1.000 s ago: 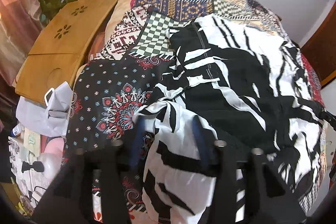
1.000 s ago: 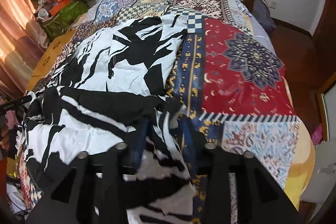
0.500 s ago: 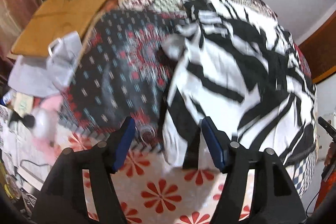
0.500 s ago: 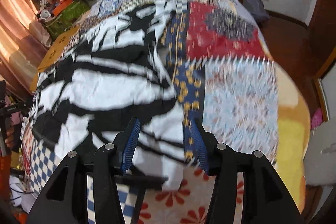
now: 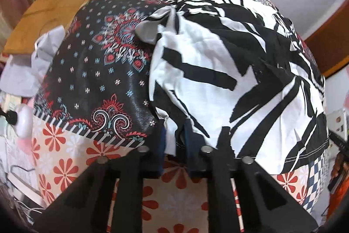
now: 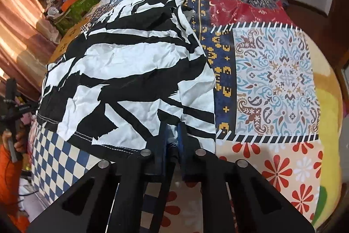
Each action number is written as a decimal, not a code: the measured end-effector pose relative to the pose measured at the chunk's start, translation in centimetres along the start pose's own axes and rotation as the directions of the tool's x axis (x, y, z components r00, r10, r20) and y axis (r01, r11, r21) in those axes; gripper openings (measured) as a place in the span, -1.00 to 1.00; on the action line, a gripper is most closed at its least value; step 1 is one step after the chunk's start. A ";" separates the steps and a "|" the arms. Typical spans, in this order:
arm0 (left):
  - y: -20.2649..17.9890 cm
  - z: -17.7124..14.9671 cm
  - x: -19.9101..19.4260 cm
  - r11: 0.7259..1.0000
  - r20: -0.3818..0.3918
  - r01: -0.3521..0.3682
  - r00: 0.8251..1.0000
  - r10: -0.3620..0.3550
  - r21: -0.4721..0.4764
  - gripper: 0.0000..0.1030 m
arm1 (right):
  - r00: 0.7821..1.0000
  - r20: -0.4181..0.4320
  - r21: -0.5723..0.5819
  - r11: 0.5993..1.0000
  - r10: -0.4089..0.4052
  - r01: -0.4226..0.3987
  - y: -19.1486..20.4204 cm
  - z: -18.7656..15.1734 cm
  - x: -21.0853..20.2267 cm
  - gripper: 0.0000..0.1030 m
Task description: Fold small clothes
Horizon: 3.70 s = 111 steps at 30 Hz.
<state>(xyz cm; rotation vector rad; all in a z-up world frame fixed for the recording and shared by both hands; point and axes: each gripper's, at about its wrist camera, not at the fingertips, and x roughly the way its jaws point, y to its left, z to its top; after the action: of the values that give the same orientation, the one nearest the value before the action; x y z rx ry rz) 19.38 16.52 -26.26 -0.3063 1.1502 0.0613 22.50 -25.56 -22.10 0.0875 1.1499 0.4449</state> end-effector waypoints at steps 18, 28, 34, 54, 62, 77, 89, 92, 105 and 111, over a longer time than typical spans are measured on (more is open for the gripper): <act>-1.2 2.1 -8.5 0.998 0.220 -0.057 0.974 0.049 0.027 -0.89 | 0.999 0.020 0.059 0.998 -0.036 0.035 -1.6 -0.7 0.0 -0.14; -2.3 3.5 -9.9 0.996 0.276 -0.081 0.959 0.070 0.030 -0.89 | 0.999 0.043 0.013 1.000 0.010 -0.011 -0.2 0.6 -0.9 -0.90; -3.1 6.2 -13.3 0.996 0.381 -0.089 0.922 0.071 0.029 -0.90 | 0.979 0.197 -0.016 0.999 0.043 -0.041 0.7 4.9 -6.0 -0.90; -4.4 23.0 -11.9 0.985 0.480 -0.159 0.861 0.170 -0.064 -0.91 | 0.917 0.400 -0.054 0.998 -0.004 0.028 2.5 21.1 -6.5 -0.91; -4.5 29.4 -4.4 0.974 0.414 -0.216 0.882 0.225 -0.070 -0.91 | 0.937 0.343 -0.017 0.997 -0.061 0.071 -0.1 25.8 -1.3 -0.91; -3.9 35.0 8.1 0.964 0.216 -0.259 0.940 0.264 -0.051 -0.73 | 0.963 0.240 0.021 0.993 -0.121 0.119 -4.9 29.2 4.3 -0.67; -3.9 30.5 2.6 0.959 0.240 -0.284 0.932 0.272 0.017 0.41 | 0.952 0.286 0.030 0.994 -0.109 0.105 -5.0 24.4 -1.1 -0.13; -3.2 27.7 2.8 0.954 0.206 -0.298 0.937 0.283 0.044 0.44 | 0.962 0.252 -0.011 0.994 -0.104 0.110 -3.9 21.7 -0.5 -0.08; 1.9 20.0 6.9 0.974 0.007 -0.220 0.975 0.221 -0.062 0.44 | 0.998 0.060 0.069 0.998 0.009 -0.013 -3.3 14.3 5.3 -0.07; 1.6 19.3 8.5 0.980 -0.001 -0.180 0.984 0.181 -0.081 0.00 | 0.992 0.062 0.144 0.983 0.109 -0.117 -3.2 14.9 6.4 -0.07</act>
<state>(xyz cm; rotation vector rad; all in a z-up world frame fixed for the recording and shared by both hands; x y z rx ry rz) 39.75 22.34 -27.14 -0.2724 1.1685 0.2688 38.95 -23.67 -22.40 0.2928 1.1268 0.4546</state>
